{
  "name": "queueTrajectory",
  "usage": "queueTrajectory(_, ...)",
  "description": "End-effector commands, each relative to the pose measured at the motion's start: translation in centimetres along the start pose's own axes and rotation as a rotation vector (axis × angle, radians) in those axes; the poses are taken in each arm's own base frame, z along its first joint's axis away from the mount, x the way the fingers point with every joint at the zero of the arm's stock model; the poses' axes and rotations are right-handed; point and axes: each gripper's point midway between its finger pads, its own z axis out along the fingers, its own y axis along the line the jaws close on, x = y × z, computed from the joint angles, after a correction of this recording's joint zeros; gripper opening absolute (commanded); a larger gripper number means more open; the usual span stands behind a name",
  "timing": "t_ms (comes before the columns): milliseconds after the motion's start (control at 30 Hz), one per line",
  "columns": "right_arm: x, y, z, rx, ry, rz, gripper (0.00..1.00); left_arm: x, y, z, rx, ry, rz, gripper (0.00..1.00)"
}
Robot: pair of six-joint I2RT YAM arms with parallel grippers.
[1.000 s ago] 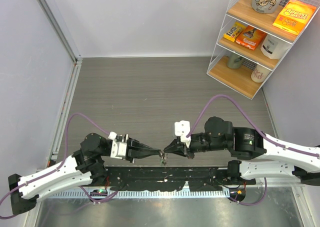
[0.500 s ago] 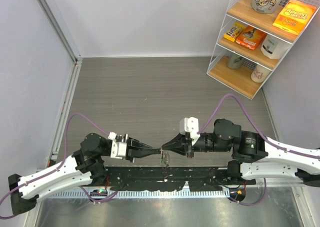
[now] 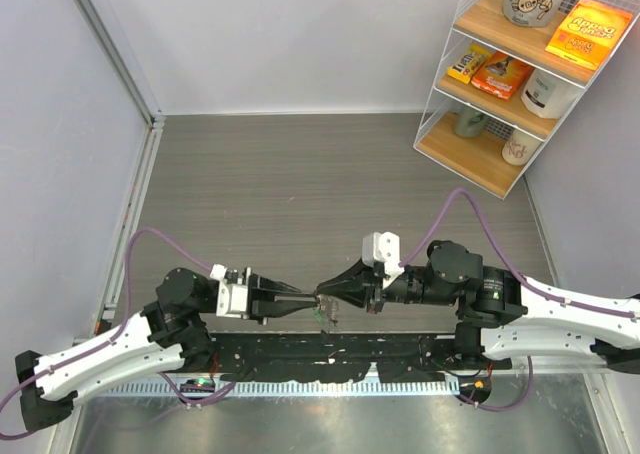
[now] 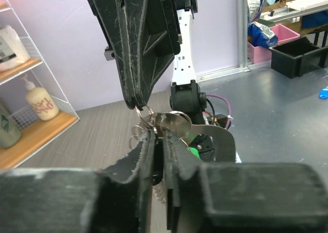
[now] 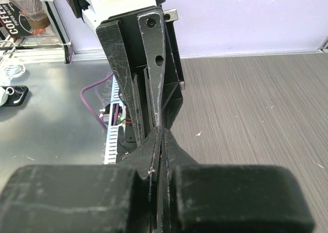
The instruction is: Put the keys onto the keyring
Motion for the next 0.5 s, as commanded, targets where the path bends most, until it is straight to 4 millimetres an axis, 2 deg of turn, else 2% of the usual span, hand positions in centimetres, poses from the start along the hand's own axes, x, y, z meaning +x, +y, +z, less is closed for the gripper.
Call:
queueTrajectory(0, -3.7, -0.3, 0.0, 0.019, -0.130, -0.015, 0.05, -1.8, 0.7, 0.0, -0.037, -0.052, 0.022, 0.25)
queueTrajectory(67, -3.5, -0.1, 0.0, 0.012, -0.125, -0.013, 0.06, -1.6, 1.0, -0.1, -0.061, -0.047, 0.016, 0.30)
queueTrajectory(167, -3.4, 0.1, 0.0, 0.006, -0.122, -0.011, 0.06, -1.4, 1.6, 0.0, -0.088, -0.033, 0.008, 0.30)
queueTrajectory(300, -3.3, 0.2, 0.1, 0.000, -0.124, -0.011, 0.05, -1.5, 1.8, 0.0, -0.101, -0.029, 0.004, 0.25)
queueTrajectory(467, -3.3, 0.4, 0.3, -0.014, -0.125, -0.012, 0.05, -1.3, 2.1, 0.1, -0.115, -0.024, 0.000, 0.25)
